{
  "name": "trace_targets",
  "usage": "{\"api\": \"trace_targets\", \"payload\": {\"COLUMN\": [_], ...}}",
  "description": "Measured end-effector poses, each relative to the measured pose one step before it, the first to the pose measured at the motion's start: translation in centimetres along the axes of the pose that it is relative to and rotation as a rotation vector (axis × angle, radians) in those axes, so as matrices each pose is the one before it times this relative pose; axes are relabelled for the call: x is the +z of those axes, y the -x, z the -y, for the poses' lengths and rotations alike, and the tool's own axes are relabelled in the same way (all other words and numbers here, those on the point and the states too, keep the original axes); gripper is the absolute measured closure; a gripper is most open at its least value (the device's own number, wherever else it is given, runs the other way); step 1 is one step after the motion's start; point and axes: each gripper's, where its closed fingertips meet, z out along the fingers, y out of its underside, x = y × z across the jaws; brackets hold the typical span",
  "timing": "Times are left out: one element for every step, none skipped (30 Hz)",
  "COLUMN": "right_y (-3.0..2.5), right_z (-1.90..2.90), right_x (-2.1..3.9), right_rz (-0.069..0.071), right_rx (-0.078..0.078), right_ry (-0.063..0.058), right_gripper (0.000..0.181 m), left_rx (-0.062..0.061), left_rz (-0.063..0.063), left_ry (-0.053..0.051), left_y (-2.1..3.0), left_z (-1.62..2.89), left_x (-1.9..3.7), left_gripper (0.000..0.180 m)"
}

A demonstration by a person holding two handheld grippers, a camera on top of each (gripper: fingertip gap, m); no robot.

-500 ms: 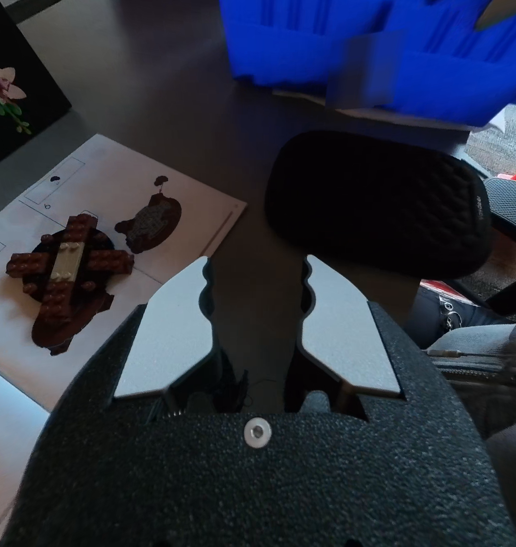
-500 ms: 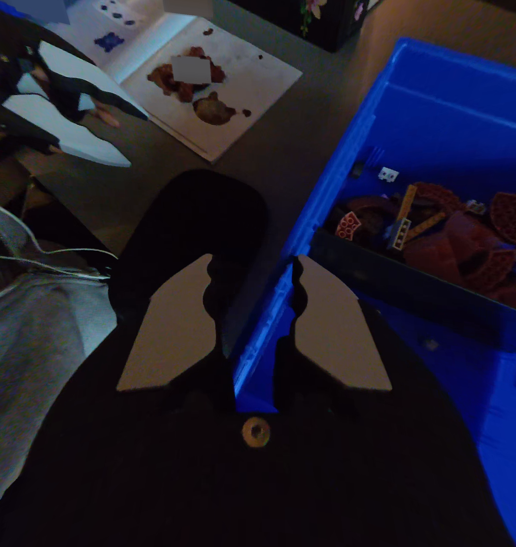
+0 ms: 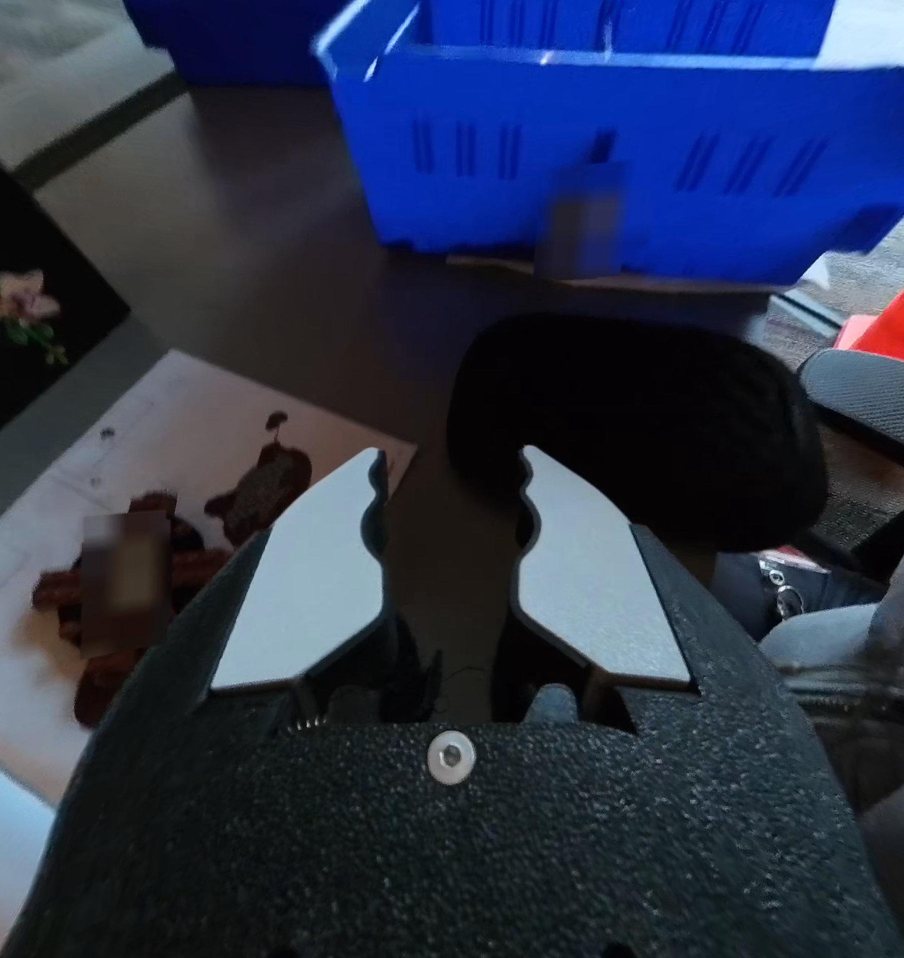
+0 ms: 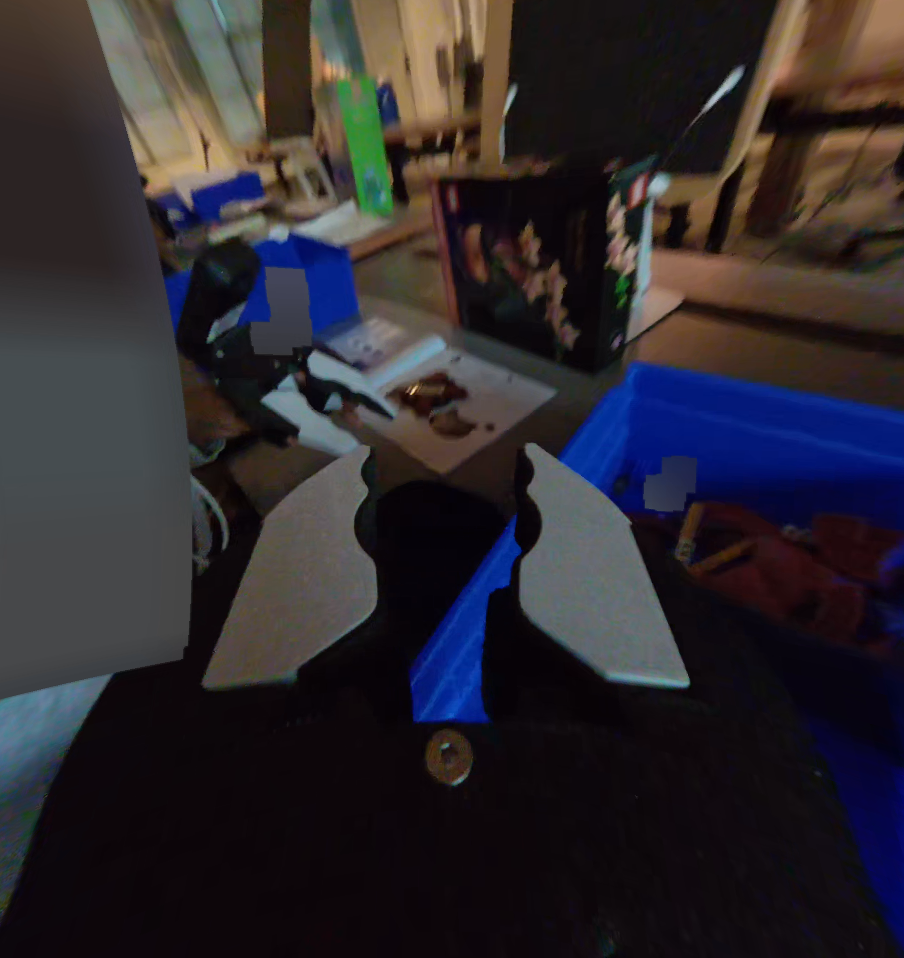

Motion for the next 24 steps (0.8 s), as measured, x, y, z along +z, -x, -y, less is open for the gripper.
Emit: {"api": "trace_targets", "payload": {"right_y": [-0.658, -0.829, -0.827, -0.805, -0.907, -0.916, -0.88, -0.726, -0.538, -0.328, -0.136, -0.193, -0.363, -0.608, -0.801, -0.78, -0.683, -0.423, -0.508, -0.561, -0.412, -0.481, -0.03, -0.13], "right_z": [0.587, 0.188, -0.191, -0.483, -0.671, -0.666, -0.693, -0.572, -0.538, -0.213, -0.128, -0.058, -0.078, -0.058, -0.002, 0.05, -0.076, -0.342, -0.363, -0.286, -0.199, -0.086, 0.245, 0.629], "right_x": [-0.683, -0.75, -0.718, -0.688, -0.777, -0.507, -0.641, -0.454, -0.542, -0.338, -0.265, -0.15, -0.035, 0.128, 0.192, 0.344, 0.467, 0.482, 0.461, 0.426, 0.324, 0.422, 0.248, 0.353], "right_rz": [-0.046, -0.0581, -0.0567, -0.0523, -0.0551, -0.0549, -0.0494, -0.0401, -0.0308, -0.0216, -0.0093, -0.0104, -0.0187, -0.0279, -0.0374, -0.0319, -0.0175, 0.0051, -0.0038, -0.0101, -0.006, -0.0046, 0.013, 0.0063], "right_rx": [-0.0132, -0.0236, -0.0269, -0.0227, -0.0153, -0.0132, -0.0163, -0.0294, -0.0515, -0.0604, -0.0593, -0.0464, -0.0342, -0.0206, -0.0057, 0.0106, 0.0164, 0.0139, 0.0092, -0.0014, -0.0126, -0.0224, -0.0386, -0.0192], "right_ry": [-0.0376, -0.0107, 0.0119, 0.0293, 0.0389, 0.0398, 0.0343, 0.0306, 0.0236, 0.0082, 0.0048, 0.0052, 0.0047, -0.0009, -0.0096, -0.0139, -0.0039, 0.0196, 0.02, 0.0144, 0.0104, 0.0, -0.0234, -0.0438], "right_gripper": [0.131, 0.129, 0.128, 0.127, 0.127, 0.127, 0.129, 0.147, 0.174, 0.176, 0.177, 0.177, 0.176, 0.171, 0.154, 0.122, 0.097, 0.087, 0.085, 0.083, 0.093, 0.128, 0.171, 0.175], "left_rx": [0.0177, 0.0172, 0.0142, 0.011, 0.0084, 0.0064, 0.0051, 0.005, 0.0024, -0.003, 0.0024, 0.0046, -0.0004, -0.004, -0.0072, -0.0127, -0.0166, -0.0163, -0.0141, -0.0076, 0.0104, 0.0252, 0.0042, -0.0134], "left_rz": [-0.0074, -0.0083, -0.0106, -0.0114, -0.0135, -0.0152, -0.0161, -0.0162, -0.0116, 0.0015, 0.0065, 0.0091, 0.0151, 0.0195, 0.0239, 0.031, 0.0279, 0.016, 0.014, 0.0105, -0.0112, -0.0301, -0.0053, 0.0197], "left_ry": [-0.015, -0.0132, -0.0078, -0.004, -0.0041, -0.005, -0.0049, -0.0031, 0.0012, -0.0067, -0.0222, -0.0311, -0.0306, -0.0268, -0.025, -0.0197, -0.0041, 0.0129, 0.0134, 0.006, -0.0026, -0.0243, -0.0387, -0.0157], "left_y": [-0.141, -0.144, -0.158, -0.138, -0.16, -0.161, -0.126, -0.16, -0.052, 0.188, 0.209, 0.232, 0.348, 0.463, 0.59, 0.769, 0.78, 0.684, 0.644, 0.597, 0.283, -0.106, 0.204, 0.606], "left_z": [0.634, 0.542, 0.517, 0.494, 0.503, 0.535, 0.465, 0.505, 0.462, 0.536, 0.763, 0.868, 0.849, 0.768, 0.698, 0.629, 0.299, 0.082, -0.02, -0.069, 0.019, 0.191, 0.427, 0.174], "left_x": [0.184, 0.257, 0.37, 0.423, 0.465, 0.538, 0.632, 0.57, 0.555, 0.441, 0.354, 0.251, 0.203, 0.161, 0.142, 0.18, 0.104, 0.155, 0.083, 0.0, -0.18, -0.279, -0.209, -0.133], "left_gripper": [0.136, 0.138, 0.139, 0.139, 0.139, 0.14, 0.142, 0.149, 0.17, 0.18, 0.18, 0.18, 0.18, 0.18, 0.172, 0.147, 0.116, 0.096, 0.088, 0.084, 0.115, 0.148, 0.18, 0.18]}}
